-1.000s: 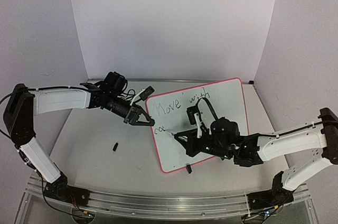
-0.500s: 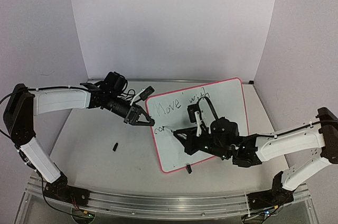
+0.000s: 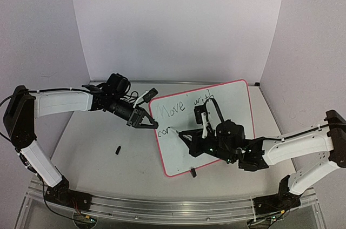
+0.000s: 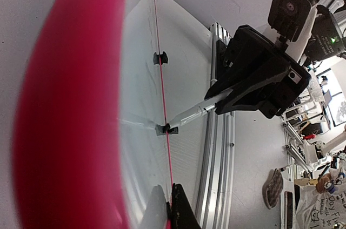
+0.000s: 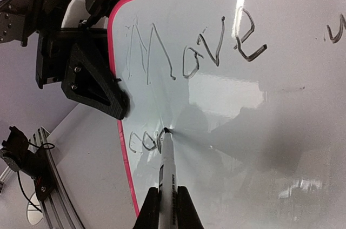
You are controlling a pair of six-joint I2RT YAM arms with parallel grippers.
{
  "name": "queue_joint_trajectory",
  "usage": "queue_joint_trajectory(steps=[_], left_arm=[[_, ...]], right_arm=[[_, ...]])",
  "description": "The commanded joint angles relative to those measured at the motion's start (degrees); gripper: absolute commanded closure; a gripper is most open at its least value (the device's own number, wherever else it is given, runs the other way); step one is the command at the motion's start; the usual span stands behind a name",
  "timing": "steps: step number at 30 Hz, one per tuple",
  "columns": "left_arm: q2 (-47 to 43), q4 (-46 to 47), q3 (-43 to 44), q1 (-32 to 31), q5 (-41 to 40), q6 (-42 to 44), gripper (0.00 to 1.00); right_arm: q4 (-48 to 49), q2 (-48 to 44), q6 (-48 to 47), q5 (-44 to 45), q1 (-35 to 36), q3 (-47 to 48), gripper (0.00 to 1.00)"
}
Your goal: Write a sentence on the whiteboard
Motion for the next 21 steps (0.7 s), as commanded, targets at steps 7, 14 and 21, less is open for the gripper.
queue_joint_trajectory(steps=[7, 14, 21], left_arm=[[-0.9, -2.2, 1.7, -2.0, -0.1, 4.1, 1.00], [-0.9, -2.1, 1.7, -2.0, -0.1, 4.2, 1.00], [-0.7, -2.2, 1.7, -2.0, 0.0, 4.2, 1.00]], right_arm=[[-5.3, -1.7, 1.8, 3.6, -0.7, -1.9, 1.00], [-7.8, -2.0, 2.0, 1.7, -0.7, -2.3, 1.00], [-8.4, -2.6, 3.1, 1.2, -0.7, -3.4, 1.00]])
